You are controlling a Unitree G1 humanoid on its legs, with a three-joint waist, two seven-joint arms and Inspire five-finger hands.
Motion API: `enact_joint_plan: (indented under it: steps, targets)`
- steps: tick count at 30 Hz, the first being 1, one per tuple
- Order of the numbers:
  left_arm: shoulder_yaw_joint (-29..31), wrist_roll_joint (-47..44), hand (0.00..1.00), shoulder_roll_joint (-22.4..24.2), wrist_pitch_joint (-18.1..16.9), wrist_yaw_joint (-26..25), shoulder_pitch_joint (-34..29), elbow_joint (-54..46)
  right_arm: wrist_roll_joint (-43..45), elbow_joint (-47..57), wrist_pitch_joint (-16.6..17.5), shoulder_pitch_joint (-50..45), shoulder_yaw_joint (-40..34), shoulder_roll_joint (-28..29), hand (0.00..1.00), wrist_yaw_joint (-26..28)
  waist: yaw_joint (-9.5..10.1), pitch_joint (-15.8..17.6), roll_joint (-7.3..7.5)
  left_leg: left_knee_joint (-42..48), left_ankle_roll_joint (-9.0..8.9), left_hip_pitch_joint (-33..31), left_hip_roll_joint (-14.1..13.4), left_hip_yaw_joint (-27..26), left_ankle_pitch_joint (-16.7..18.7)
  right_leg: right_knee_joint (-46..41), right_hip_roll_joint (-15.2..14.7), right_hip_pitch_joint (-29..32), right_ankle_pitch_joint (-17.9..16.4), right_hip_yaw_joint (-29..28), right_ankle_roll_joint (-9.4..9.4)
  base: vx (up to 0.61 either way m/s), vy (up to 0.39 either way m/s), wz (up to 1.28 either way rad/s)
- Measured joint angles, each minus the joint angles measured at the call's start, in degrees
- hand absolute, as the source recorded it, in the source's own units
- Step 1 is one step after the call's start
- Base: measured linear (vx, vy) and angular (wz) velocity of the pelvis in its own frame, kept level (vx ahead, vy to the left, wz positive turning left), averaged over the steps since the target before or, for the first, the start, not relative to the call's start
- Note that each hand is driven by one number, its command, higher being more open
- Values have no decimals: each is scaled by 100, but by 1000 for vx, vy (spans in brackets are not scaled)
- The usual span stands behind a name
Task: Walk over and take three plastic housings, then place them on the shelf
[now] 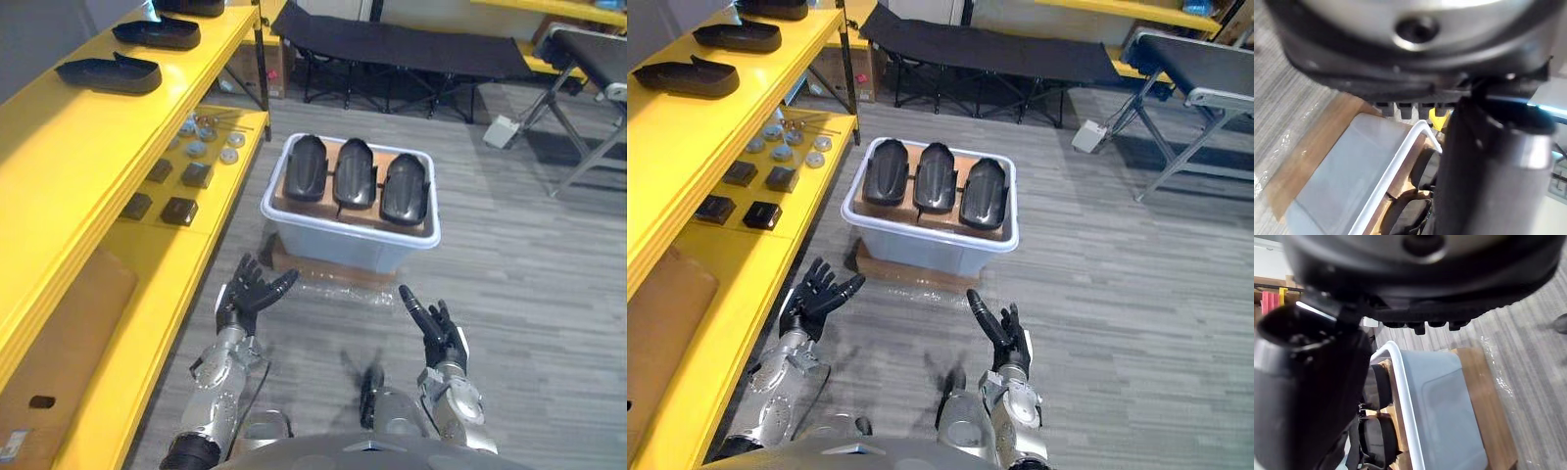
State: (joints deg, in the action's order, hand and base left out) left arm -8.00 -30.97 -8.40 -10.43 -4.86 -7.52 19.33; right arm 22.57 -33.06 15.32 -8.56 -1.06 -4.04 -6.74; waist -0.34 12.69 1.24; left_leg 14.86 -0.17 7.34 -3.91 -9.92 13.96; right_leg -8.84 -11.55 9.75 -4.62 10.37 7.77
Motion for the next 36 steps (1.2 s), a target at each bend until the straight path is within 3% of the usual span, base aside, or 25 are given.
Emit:
enact_joint_plan:
  steps: [1,2,4,5,6,7,8,9,10,11,12,13,14,15,16,17,21,28,32,34,36]
  targets:
    - [4,1,100,-74,-2,-15,-31,11,-146,14,12,-67,-11,-5,100,-8,8,-49,204,276,-167,16,24,119,322,19,-34,-16,124,-170,-55,355,-401,30]
    - [4,-1,100,-66,-4,-25,-22,90,-203,13,8,-81,-77,-46,100,-14,-9,-47,147,457,-283,4,-94,206,518,-109,53,-20,570,-246,-26,380,-437,36]
    - [-48,-7,100,82,-3,-20,-114,118,-198,36,8,-74,-193,-129,100,-89,-47,-103,-165,503,-485,-9,-492,332,732,-219,436,-6,713,-197,-114,353,-373,20]
    - [-71,-11,100,226,1,4,-234,126,-192,195,-35,-141,-207,-227,100,-138,-53,-184,-411,332,-477,55,-785,333,750,-235,692,7,636,-50,-235,371,-272,-3]
    - [-65,-11,100,291,4,6,-290,143,-192,295,-43,-199,-209,-257,100,-142,-53,-204,-480,257,-404,122,-847,312,747,-257,793,-4,592,-7,-307,462,-286,10]
    - [-60,-18,100,365,24,39,-335,205,-191,429,-65,-208,-288,-272,100,-157,-114,-155,-507,1097,-407,-142,-1006,362,499,-411,890,-58,455,81,-524,393,-228,15]
    - [-61,-20,100,378,46,69,-353,235,-192,434,-105,-182,-324,-273,100,-178,-130,-113,-466,1731,-329,-406,-1053,359,272,-399,891,-169,408,97,-599,368,-250,10]
    - [-61,-23,100,438,59,110,-441,267,-200,535,-120,-204,-402,-297,100,-219,-114,-5,-448,2891,-230,-857,-1201,395,-346,-302,936,-504,315,63,-741,355,-233,-5]
    - [-67,-21,100,474,66,140,-480,268,-210,639,-119,-215,-506,-310,100,-250,-108,115,-432,3574,-265,-1093,-1320,428,-532,-198,985,-786,246,64,-817,428,-209,-14]
    - [-73,-30,100,487,86,214,-493,267,-211,715,-117,-195,-683,-304,100,-291,-77,139,-447,3860,-296,-1315,-1359,377,-256,-78,980,-1061,193,46,-877,365,-122,-12]
    - [-72,-39,100,479,86,277,-482,263,-221,768,-116,-189,-776,-306,100,-312,-65,139,-448,3741,-297,-1396,-1327,293,-116,22,964,-1171,193,44,-881,345,-87,-14]
    - [-72,-37,100,457,83,392,-438,231,-305,906,-109,-182,-936,-320,100,-389,-64,137,-448,2977,-283,-1466,-1173,161,50,210,926,-1339,235,43,-821,338,-36,-6]
    - [-83,-36,100,442,80,468,-409,116,-426,1061,-80,-178,-1030,-361,100,-498,-78,136,-450,1722,-301,-1435,-903,139,41,310,870,-1443,256,47,-787,336,-3,-6]
    - [-108,-37,100,440,74,483,-413,29,-428,1130,-78,-173,-1059,-413,100,-544,-78,135,-451,1010,-355,-1393,-721,228,-55,314,835,-1429,260,30,-772,324,59,-14]
    - [-160,-37,100,449,68,538,-414,-97,-458,1157,-76,-103,-1149,-509,100,-617,-82,127,-481,-128,-338,-1296,-441,459,-788,273,816,-1415,198,-14,-659,304,117,-44]
    - [-251,-37,100,403,70,558,-406,-177,-670,1133,-99,-3,-1237,-512,100,-768,-33,121,-472,-350,-411,-1132,-345,465,-1383,214,778,-1447,93,-177,-534,339,135,-44]
    - [-502,2,100,101,205,576,-239,-305,-886,1150,-146,257,-1395,-580,100,-1028,-130,85,-127,-647,-369,-968,-34,336,-1356,197,449,-1421,14,-241,-353,217,103,-10]
    - [-539,497,100,-210,590,258,-309,-314,-2135,1192,-951,454,-1329,-1141,100,-1066,-91,73,-141,-735,-243,-902,78,406,-1254,231,355,-1490,72,-93,-255,71,47,5]
    - [-86,1196,100,-74,444,-848,-687,-314,-2470,1192,-1188,501,-1256,-1394,100,-1071,22,74,-131,-684,-228,-1018,102,528,-1233,320,356,-1497,69,45,-250,-53,-13,11]
    - [864,1886,100,242,163,-2049,-951,-572,-2674,1192,-1431,419,-1203,-1385,100,-1087,97,76,-61,-592,-225,-1177,123,699,-1207,429,372,-1525,40,214,-240,-103,-35,33]
    - [1722,2296,100,412,-145,-2795,-1110,-1075,-2668,1194,-1613,254,-1178,-1384,100,-1123,205,71,-16,-483,-237,-1334,128,848,-1175,490,395,-1541,28,397,-239,-96,-48,39]
